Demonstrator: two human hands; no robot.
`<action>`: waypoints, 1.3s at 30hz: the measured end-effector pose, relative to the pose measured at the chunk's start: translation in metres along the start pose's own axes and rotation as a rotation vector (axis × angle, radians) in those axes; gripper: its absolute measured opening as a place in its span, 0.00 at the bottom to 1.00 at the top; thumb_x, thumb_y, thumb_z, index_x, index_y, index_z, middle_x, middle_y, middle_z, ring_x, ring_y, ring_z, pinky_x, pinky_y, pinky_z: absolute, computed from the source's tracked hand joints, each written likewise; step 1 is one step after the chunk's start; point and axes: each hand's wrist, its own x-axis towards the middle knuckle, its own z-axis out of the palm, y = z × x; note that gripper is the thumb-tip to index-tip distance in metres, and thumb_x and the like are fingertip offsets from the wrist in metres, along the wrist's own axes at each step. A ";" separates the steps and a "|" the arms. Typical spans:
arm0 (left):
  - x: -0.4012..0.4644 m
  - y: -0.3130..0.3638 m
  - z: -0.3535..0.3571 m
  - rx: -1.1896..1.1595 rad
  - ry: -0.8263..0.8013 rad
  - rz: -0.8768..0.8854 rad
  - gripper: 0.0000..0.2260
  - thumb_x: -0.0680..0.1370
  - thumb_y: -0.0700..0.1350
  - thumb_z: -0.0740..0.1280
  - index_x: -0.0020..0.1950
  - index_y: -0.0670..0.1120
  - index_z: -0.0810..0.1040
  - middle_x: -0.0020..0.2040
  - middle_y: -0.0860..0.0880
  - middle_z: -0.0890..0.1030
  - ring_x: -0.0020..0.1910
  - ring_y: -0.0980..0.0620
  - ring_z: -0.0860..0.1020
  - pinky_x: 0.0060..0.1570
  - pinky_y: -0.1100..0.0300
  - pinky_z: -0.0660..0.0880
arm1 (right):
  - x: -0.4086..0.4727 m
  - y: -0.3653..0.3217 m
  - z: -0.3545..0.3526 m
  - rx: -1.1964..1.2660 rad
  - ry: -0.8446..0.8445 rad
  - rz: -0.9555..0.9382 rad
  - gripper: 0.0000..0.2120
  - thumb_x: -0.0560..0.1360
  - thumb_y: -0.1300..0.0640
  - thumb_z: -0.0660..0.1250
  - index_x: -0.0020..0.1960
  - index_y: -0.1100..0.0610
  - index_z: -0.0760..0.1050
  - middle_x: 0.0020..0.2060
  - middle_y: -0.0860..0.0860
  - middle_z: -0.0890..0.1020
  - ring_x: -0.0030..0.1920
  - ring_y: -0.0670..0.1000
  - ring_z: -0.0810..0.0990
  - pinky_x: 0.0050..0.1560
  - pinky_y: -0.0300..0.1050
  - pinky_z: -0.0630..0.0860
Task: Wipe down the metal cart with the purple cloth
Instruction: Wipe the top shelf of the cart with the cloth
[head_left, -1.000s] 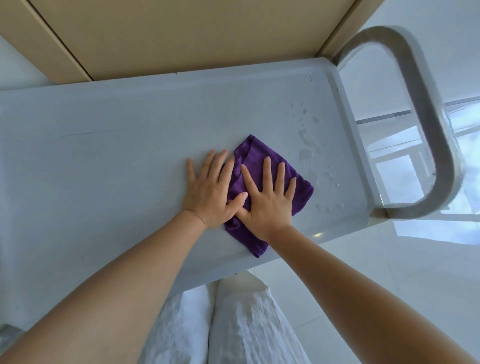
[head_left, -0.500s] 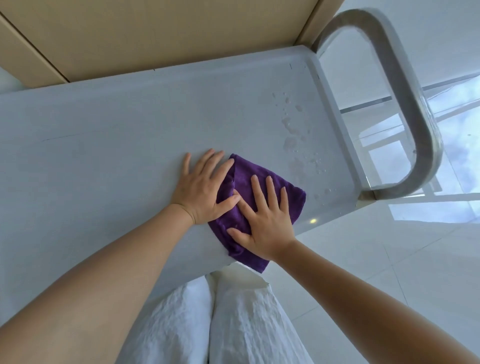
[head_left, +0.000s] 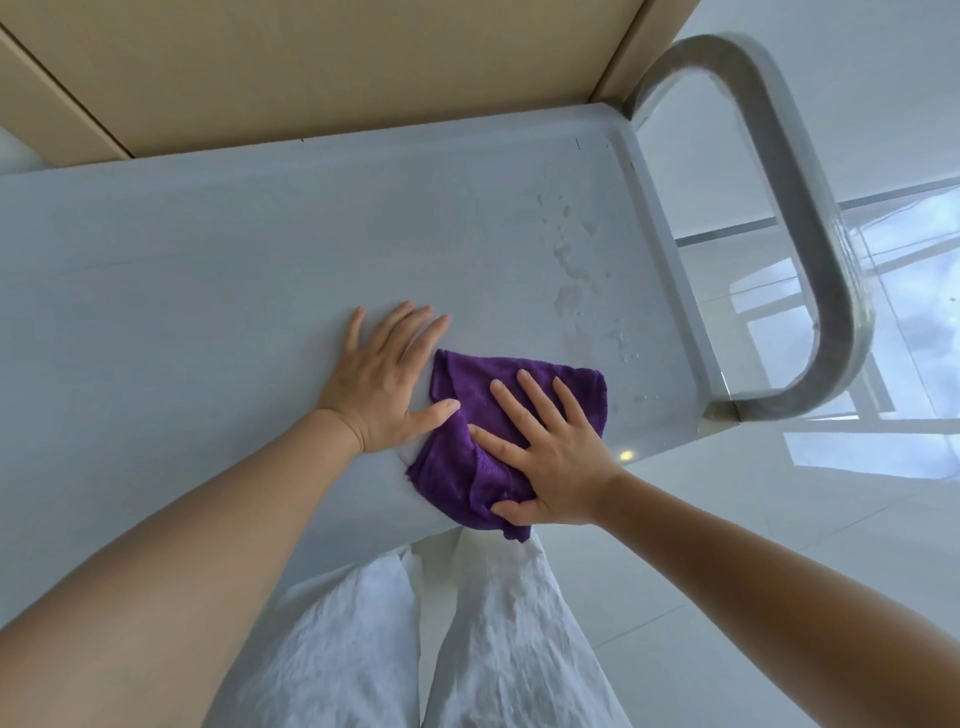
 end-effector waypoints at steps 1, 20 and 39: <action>0.000 0.000 0.000 0.005 0.003 -0.001 0.35 0.70 0.65 0.55 0.71 0.45 0.59 0.69 0.42 0.71 0.69 0.45 0.64 0.64 0.34 0.57 | -0.002 0.006 0.001 -0.009 0.007 -0.037 0.37 0.71 0.27 0.45 0.74 0.44 0.56 0.73 0.59 0.62 0.72 0.66 0.60 0.67 0.68 0.58; 0.010 0.037 0.000 0.075 0.115 -0.135 0.26 0.69 0.47 0.56 0.66 0.42 0.67 0.66 0.37 0.72 0.68 0.43 0.63 0.60 0.29 0.59 | -0.011 0.042 -0.029 0.156 0.213 -0.222 0.32 0.70 0.31 0.54 0.58 0.53 0.80 0.65 0.54 0.75 0.67 0.64 0.70 0.63 0.65 0.67; 0.031 0.105 0.015 -0.240 0.077 -0.349 0.27 0.70 0.43 0.48 0.64 0.36 0.73 0.66 0.39 0.73 0.68 0.38 0.68 0.64 0.36 0.59 | -0.030 0.074 0.011 0.140 0.030 -0.136 0.27 0.81 0.40 0.41 0.75 0.51 0.55 0.74 0.54 0.60 0.74 0.56 0.53 0.73 0.48 0.46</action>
